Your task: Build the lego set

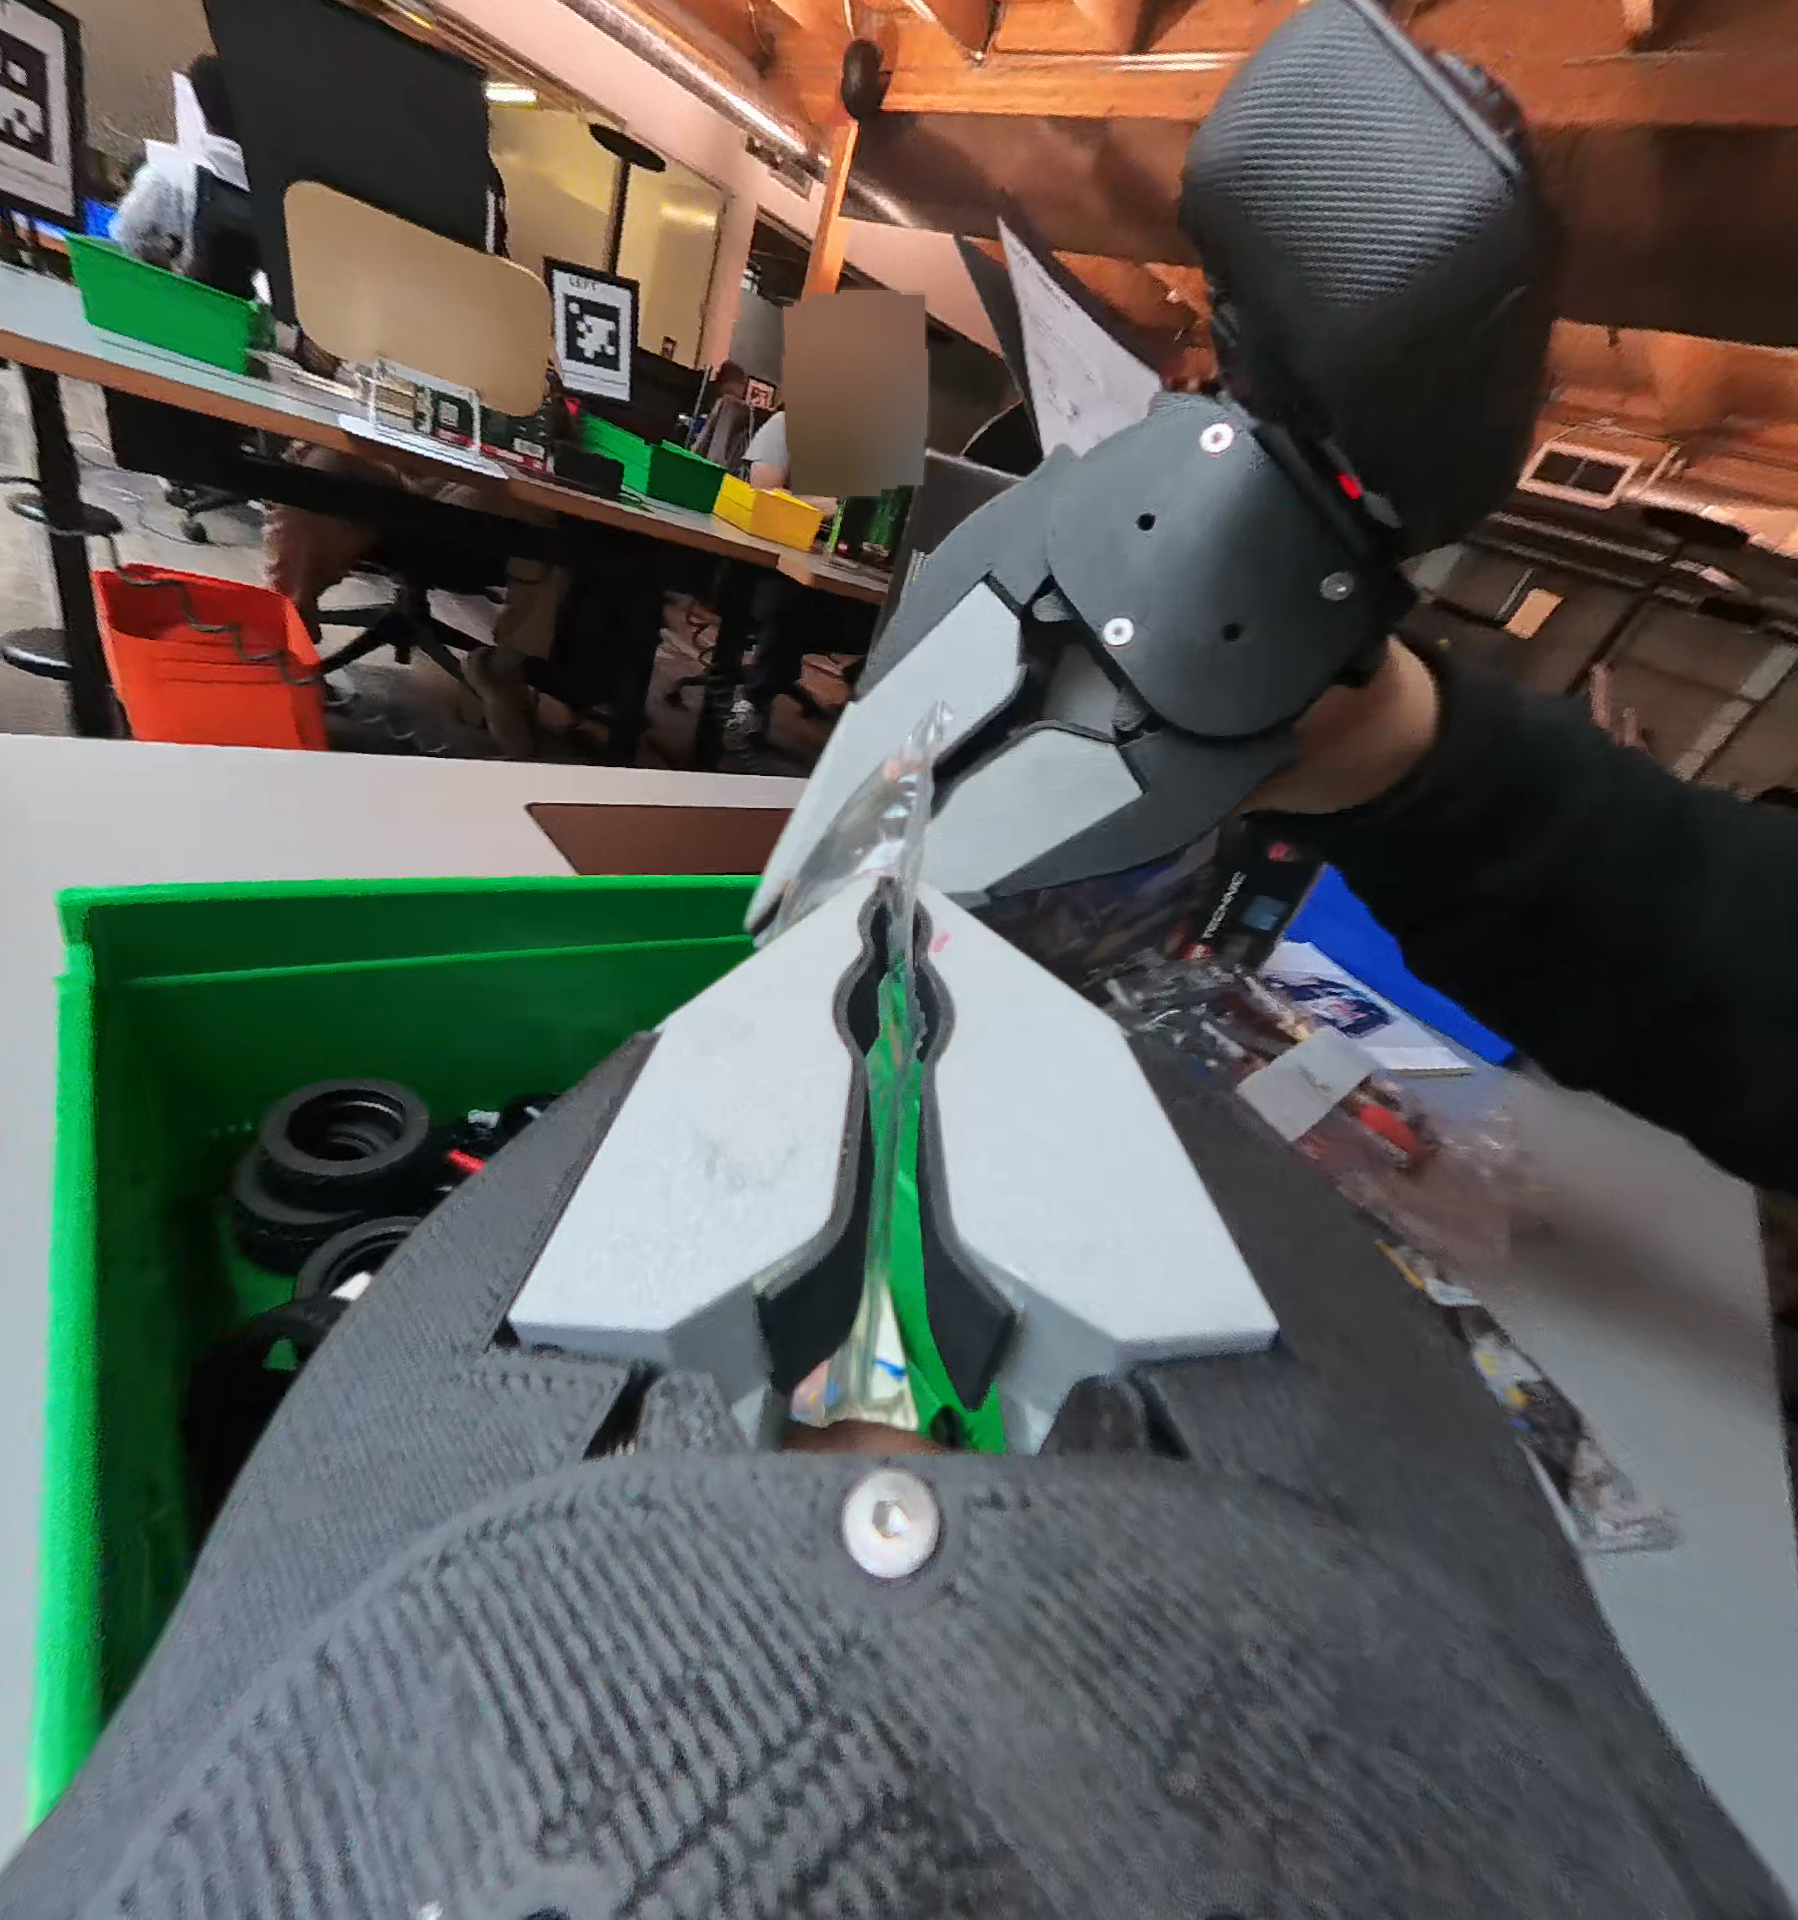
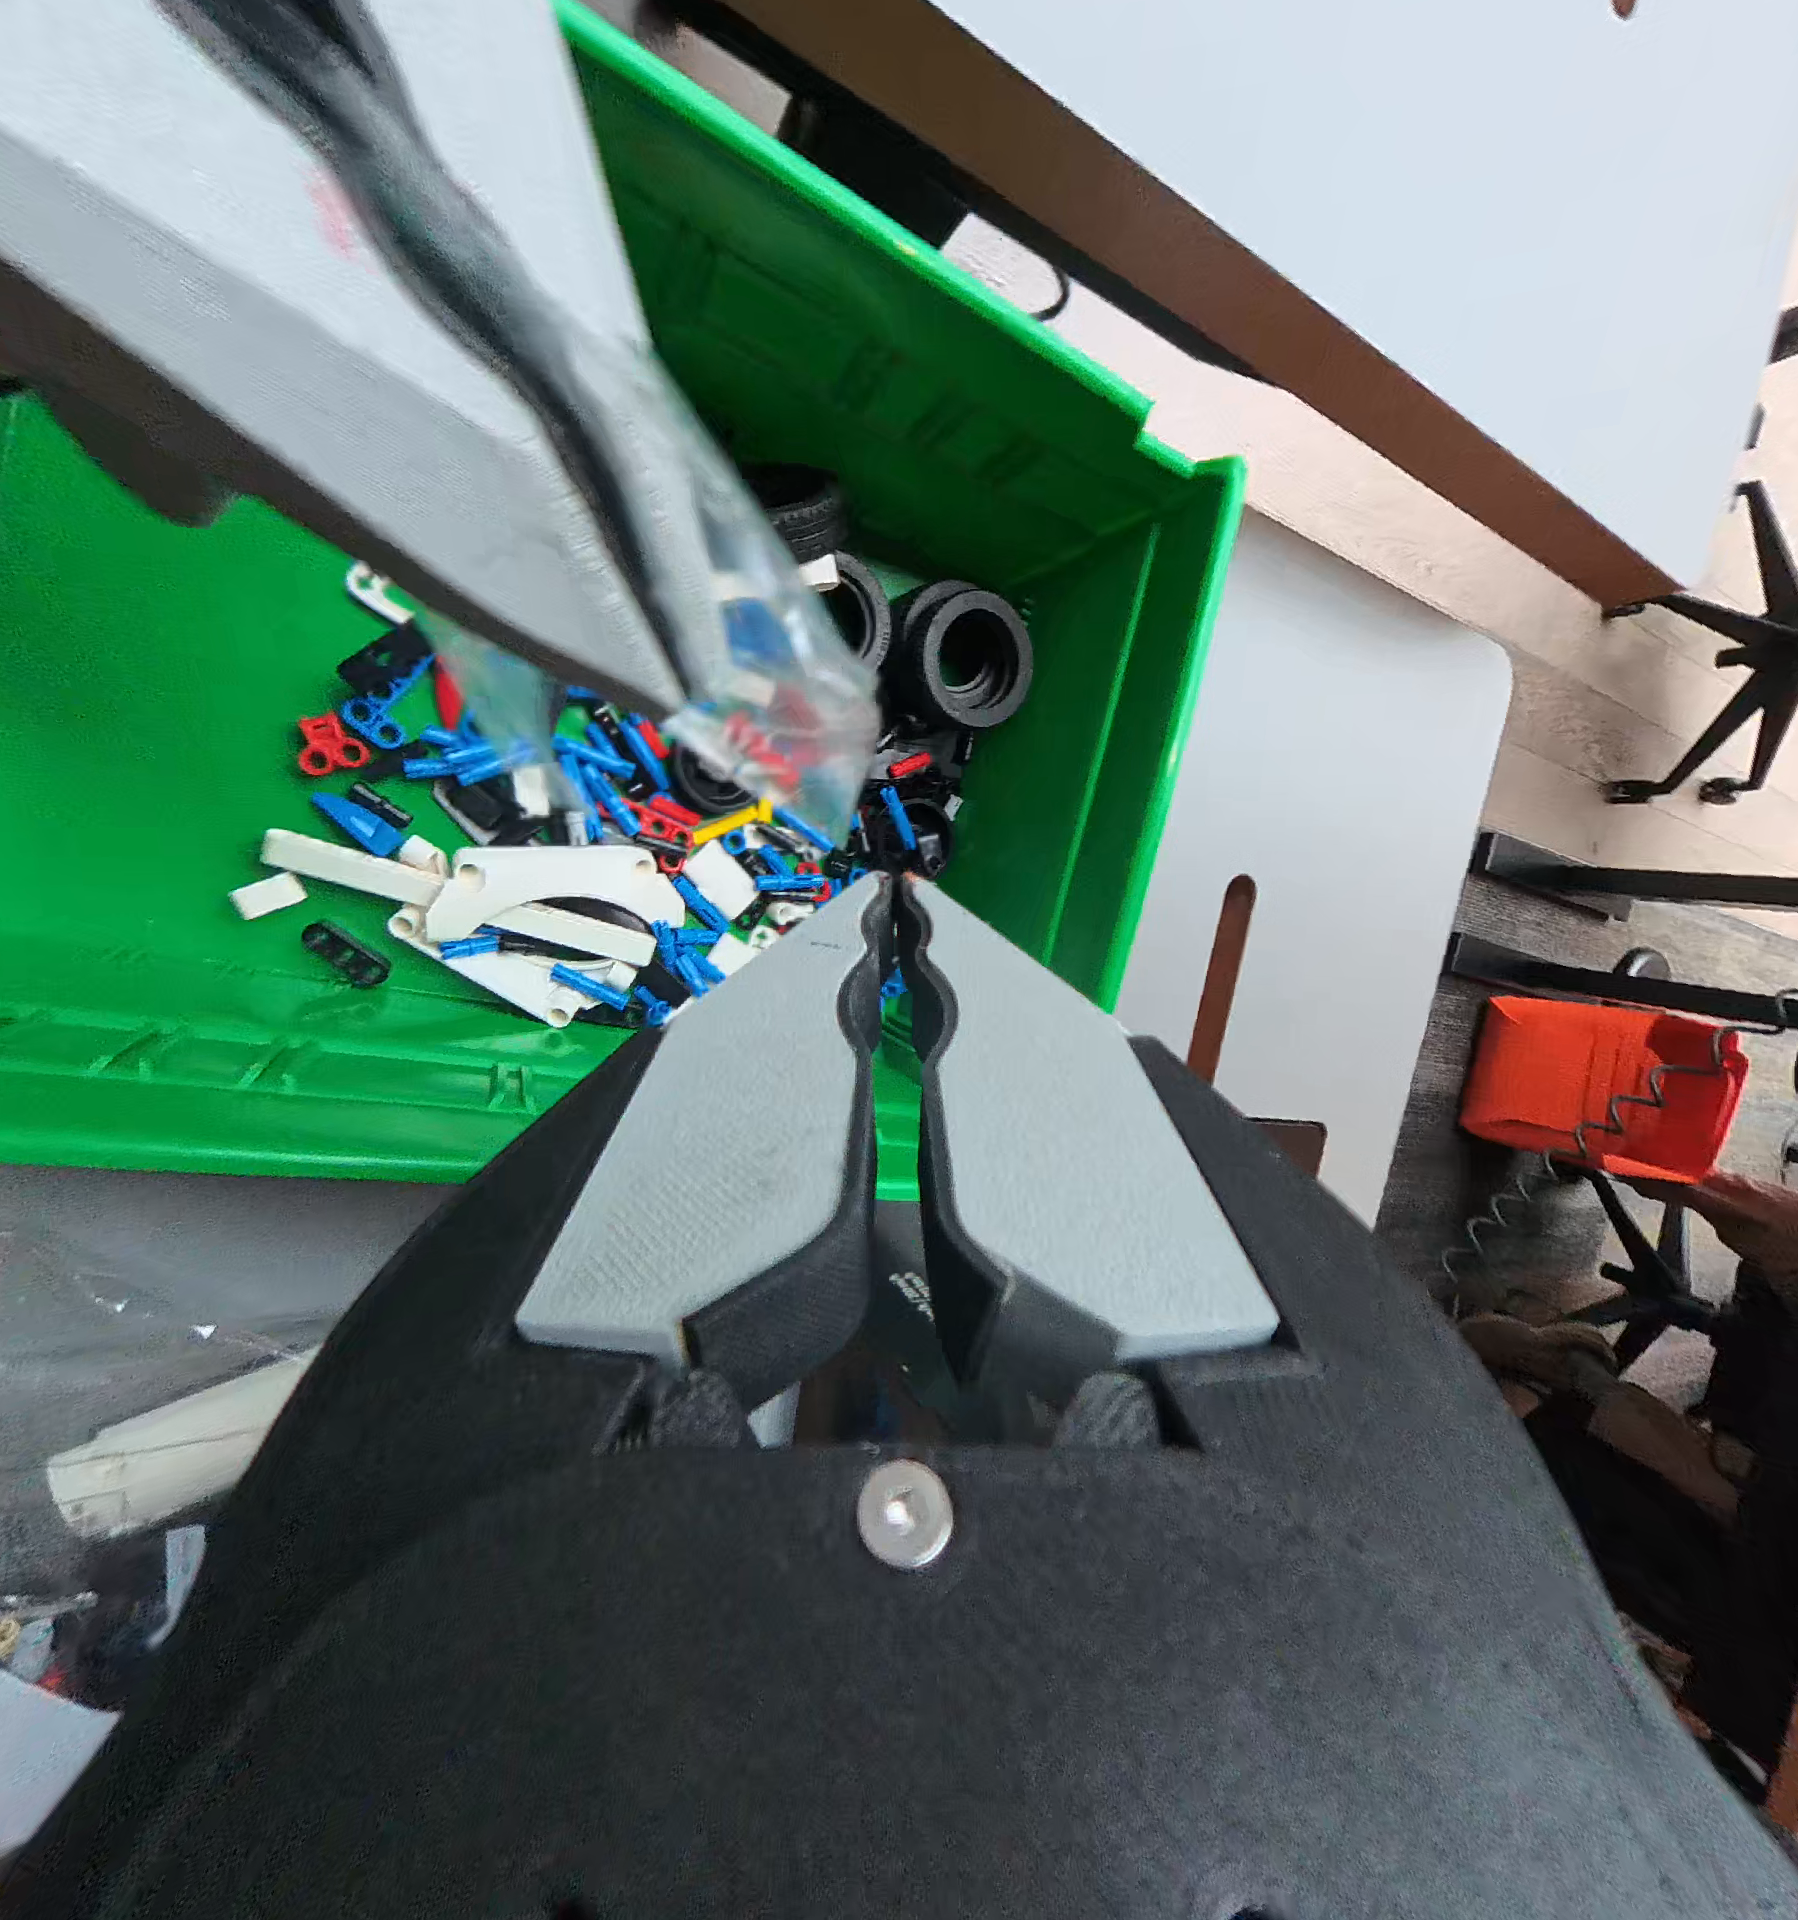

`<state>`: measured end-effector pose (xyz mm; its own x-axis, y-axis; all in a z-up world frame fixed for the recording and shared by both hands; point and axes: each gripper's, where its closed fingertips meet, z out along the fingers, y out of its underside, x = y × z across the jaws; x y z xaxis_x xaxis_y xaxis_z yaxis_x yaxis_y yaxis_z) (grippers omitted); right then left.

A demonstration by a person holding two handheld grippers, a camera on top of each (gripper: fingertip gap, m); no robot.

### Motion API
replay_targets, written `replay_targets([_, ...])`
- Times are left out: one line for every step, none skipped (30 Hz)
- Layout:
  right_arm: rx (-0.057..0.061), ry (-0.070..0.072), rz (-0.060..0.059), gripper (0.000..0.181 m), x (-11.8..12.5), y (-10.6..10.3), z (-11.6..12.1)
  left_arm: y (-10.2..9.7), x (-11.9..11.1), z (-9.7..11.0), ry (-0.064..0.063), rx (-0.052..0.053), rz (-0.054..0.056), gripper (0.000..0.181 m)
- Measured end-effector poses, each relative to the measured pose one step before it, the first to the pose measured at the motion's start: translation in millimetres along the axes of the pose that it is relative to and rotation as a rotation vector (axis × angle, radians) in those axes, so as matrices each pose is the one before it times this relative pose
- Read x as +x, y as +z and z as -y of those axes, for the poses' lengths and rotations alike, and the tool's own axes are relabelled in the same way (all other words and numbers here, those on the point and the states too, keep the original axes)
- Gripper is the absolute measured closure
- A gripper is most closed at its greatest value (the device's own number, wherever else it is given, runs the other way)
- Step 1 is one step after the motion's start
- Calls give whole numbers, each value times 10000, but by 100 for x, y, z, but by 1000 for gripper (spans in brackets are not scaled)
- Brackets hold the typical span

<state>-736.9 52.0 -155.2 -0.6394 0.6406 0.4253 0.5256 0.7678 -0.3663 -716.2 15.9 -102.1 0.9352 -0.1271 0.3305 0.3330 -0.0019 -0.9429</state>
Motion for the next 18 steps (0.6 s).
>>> replay_targets([-48, -116, 76, 179, -256, -11, -209, -51, -359, -96, 140, -88, 222, 181])
replay_targets([-81, -66, 44, 171, -179, 34, -236, -52, -205, -66, -38, -43, 90, 181])
replay_targets([-98, -57, 71, 168, -215, 74, -264, -61, 222, 36, -54, 39, -176, 181])
replay_targets([-52, -86, 29, 164, -152, 118, -185, -28, 237, 81, -44, 66, -160, 181])
replay_targets([60, -105, 56, 163, -211, 153, 25, -18, 118, 53, -18, 31, -70, 181])
replay_targets([149, -73, 101, 161, -263, 188, 190, 17, 148, 1, 11, 3, -83, 181])
replay_targets([94, -20, -2, 160, -46, 193, 143, 17, 192, -28, 14, -10, -120, 181])
replay_targets([54, 18, -101, 158, 153, 165, 126, 11, 92, -87, -4, -39, -69, 181])
replay_targets([133, 18, 92, 157, -121, 112, 239, 5, -4, -120, -23, -41, -13, 181])
replay_targets([237, 1, 256, 174, -392, 66, 378, -39, 63, -82, -14, -2, -69, 181])
replay_targets([231, -19, 163, 181, -251, 38, 361, -53, 161, 5, -34, 55, -136, 181])
replay_targets([124, -51, 152, 181, -231, 38, 202, -75, 72, 72, -77, 77, -75, 181])
replay_targets([-75, -45, 114, 181, -131, 21, -120, -112, -284, 48, -40, 31, 150, 181])
replay_targets([-277, 28, -257, 181, 502, -80, -396, -149, -677, -47, 55, -31, 400, 181])
replay_targets([-258, 80, -466, 181, 882, -242, -351, -160, -997, -110, 67, -50, 586, 181])
replay_targets([-62, 107, -294, 181, 627, -320, -27, -152, -941, -63, -12, 22, 511, 181])
replay_targets([47, 60, 191, 181, -231, -217, 184, -128, -631, 67, -135, 138, 284, 181])
replay_targets([-89, -31, 395, 181, -726, 36, 19, -79, -271, 96, -227, 148, 38, 181])
